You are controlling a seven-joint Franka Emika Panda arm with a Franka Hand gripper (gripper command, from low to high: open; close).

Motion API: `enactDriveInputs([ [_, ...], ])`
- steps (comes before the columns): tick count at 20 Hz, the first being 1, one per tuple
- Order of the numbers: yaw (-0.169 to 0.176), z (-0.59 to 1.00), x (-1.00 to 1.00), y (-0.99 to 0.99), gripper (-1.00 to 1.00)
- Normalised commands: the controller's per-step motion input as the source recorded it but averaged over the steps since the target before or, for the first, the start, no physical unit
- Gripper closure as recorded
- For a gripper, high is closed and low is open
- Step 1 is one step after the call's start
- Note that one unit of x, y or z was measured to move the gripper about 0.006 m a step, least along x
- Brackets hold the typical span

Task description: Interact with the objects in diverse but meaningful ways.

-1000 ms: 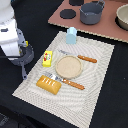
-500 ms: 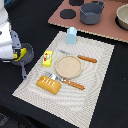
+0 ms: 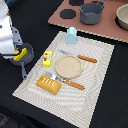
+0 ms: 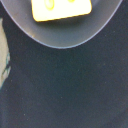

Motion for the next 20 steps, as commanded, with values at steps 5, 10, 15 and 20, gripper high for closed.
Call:
enactDriveInputs([
  [5,-0.105,0.02,0.0,0.02,-1.0],
  [10,-0.133,0.0,0.08,0.09,-1.0],
  [15,-0.129,0.01,0.17,0.28,-1.0],
  [20,-0.109,0.03,0.13,0.4,-1.0],
])
